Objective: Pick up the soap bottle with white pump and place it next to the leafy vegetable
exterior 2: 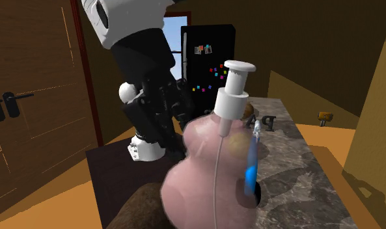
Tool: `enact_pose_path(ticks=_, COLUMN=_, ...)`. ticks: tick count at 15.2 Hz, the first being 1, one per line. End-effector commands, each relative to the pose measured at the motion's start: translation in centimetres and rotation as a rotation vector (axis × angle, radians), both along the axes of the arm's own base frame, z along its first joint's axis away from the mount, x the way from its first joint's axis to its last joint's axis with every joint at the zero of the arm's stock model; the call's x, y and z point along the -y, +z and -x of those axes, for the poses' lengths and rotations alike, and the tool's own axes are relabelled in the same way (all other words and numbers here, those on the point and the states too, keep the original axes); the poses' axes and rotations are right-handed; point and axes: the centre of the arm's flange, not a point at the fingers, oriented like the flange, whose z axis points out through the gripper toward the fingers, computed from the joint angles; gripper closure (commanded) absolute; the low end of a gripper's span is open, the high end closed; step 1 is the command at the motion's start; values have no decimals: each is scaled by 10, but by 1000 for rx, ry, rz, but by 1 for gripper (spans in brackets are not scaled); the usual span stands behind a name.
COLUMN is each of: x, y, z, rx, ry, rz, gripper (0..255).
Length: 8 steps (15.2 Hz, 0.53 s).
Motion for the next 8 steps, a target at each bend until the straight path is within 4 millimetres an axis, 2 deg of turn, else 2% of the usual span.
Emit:
enact_pose_path(ticks=1, x=0, y=12, z=-1, rx=1, ry=0, rz=0, gripper=255)
enact_pose_path(ticks=8, x=0, y=49, z=-1, rx=1, ry=0, rz=0, gripper=255)
